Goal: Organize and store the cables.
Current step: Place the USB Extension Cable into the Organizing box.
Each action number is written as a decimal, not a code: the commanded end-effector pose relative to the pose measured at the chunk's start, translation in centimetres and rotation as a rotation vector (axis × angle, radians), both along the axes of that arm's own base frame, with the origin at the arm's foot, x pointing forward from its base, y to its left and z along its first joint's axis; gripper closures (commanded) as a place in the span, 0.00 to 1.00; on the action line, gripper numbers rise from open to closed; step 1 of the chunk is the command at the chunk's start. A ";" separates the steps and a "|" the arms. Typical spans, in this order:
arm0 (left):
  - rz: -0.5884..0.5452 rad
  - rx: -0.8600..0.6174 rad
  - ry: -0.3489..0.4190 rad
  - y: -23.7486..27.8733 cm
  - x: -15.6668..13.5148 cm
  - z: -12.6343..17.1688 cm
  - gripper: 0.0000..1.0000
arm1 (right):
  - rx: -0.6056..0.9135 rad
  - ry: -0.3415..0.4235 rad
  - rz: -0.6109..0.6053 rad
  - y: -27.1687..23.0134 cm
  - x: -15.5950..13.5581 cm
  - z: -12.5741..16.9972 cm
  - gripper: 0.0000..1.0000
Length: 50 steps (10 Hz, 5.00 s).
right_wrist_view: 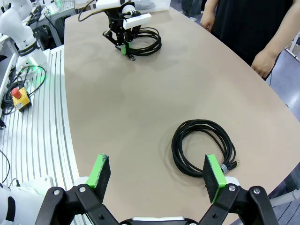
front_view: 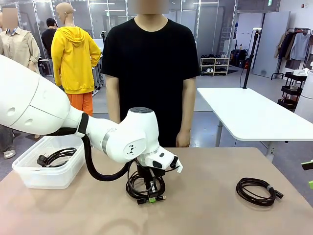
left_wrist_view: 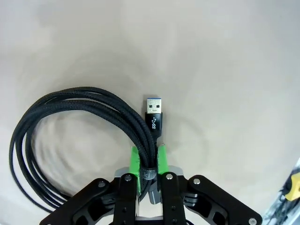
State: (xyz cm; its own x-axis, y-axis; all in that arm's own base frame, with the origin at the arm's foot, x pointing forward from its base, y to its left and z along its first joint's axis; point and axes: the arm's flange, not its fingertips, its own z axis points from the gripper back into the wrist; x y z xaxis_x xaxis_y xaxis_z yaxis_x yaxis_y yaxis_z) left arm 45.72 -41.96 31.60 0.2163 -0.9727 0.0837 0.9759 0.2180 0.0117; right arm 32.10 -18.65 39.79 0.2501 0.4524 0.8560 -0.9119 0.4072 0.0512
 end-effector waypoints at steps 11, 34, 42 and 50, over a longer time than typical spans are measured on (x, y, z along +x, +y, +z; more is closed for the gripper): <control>-0.318 0.135 -0.115 2.3 -2.9 12.5 1.00 | 0.016 -0.004 -0.010 0.1 0.1 0.2 0.00; -0.233 0.007 -0.159 39.5 10.0 10.7 0.84 | 0.016 -0.004 -0.010 0.1 0.1 0.2 0.00; -0.160 -0.009 -0.107 40.2 10.3 8.6 0.28 | 0.016 -0.004 -0.010 0.1 0.1 0.2 0.00; -0.157 0.000 -0.131 40.4 10.0 9.7 0.00 | 0.016 -0.004 -0.010 0.1 0.1 0.2 0.00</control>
